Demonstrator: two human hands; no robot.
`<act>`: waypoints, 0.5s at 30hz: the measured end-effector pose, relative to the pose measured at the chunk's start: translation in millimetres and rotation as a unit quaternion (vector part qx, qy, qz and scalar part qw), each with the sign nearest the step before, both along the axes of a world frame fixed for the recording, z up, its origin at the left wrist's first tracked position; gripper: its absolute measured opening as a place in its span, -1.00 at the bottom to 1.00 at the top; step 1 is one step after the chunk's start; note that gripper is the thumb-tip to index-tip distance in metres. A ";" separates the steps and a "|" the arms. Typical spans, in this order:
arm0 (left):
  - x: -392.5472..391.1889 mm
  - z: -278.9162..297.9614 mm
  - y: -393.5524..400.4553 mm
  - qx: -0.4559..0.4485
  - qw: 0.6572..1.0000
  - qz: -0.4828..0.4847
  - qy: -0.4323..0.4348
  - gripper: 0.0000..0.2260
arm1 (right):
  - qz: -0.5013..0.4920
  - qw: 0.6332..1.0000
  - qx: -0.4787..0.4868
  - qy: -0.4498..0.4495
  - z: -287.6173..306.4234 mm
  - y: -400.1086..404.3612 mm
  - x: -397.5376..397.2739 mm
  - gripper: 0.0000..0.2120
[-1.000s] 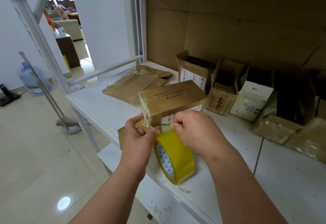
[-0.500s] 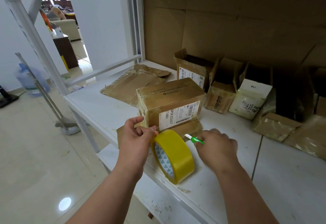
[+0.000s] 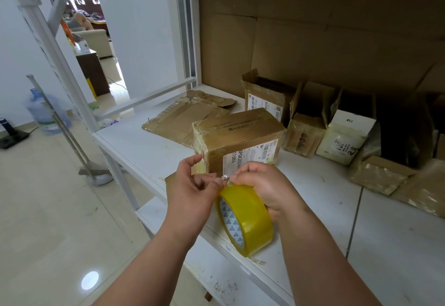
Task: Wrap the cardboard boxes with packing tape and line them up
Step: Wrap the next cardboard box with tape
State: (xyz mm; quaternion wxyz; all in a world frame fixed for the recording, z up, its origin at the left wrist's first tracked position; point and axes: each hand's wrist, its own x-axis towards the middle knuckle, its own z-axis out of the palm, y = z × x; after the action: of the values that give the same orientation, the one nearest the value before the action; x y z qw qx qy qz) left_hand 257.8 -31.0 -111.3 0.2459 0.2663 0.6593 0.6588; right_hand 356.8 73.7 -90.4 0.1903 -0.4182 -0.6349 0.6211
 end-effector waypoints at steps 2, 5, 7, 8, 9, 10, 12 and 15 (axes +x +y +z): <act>-3.8 2.0 0.2 -0.052 0.997 0.034 0.040 -0.49 | 0.006 1.000 0.001 0.008 -2.9 0.0 -1.6 -0.90; -18.9 5.2 -2.6 -0.095 0.981 0.120 0.120 -0.42 | -0.010 1.000 0.016 0.009 -5.2 2.2 0.9 -0.84; -27.8 10.2 -1.8 -0.103 0.962 0.143 0.210 -0.42 | -0.027 0.999 0.021 0.014 -4.8 4.1 5.0 -0.83; -30.7 12.6 0.3 -0.098 0.950 0.136 0.262 -0.42 | -0.032 0.999 0.023 0.019 -5.4 5.1 6.3 -0.83; -32.8 14.3 4.4 -0.088 0.938 0.121 0.312 -0.43 | -0.034 0.999 0.024 0.023 -5.6 5.1 7.3 -0.82; -33.9 16.2 9.6 -0.080 0.925 0.103 0.356 -0.45 | -0.035 0.999 0.027 0.024 -6.3 4.3 7.7 -0.80; -36.5 16.3 21.7 -0.081 0.906 0.065 0.411 -0.52 | -0.030 0.999 0.032 0.028 -8.1 1.8 7.7 -0.81; -40.7 11.5 32.4 -0.110 0.903 0.046 0.413 -0.60 | -0.019 0.999 0.036 0.036 -9.6 -0.6 9.6 -0.87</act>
State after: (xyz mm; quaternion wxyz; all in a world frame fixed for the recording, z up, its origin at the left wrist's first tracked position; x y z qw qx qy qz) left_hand 217.1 1.4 -99.8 -0.0515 0.4548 0.7818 0.4235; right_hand 366.4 73.2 -100.0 0.2396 -0.4006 -0.6413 0.6090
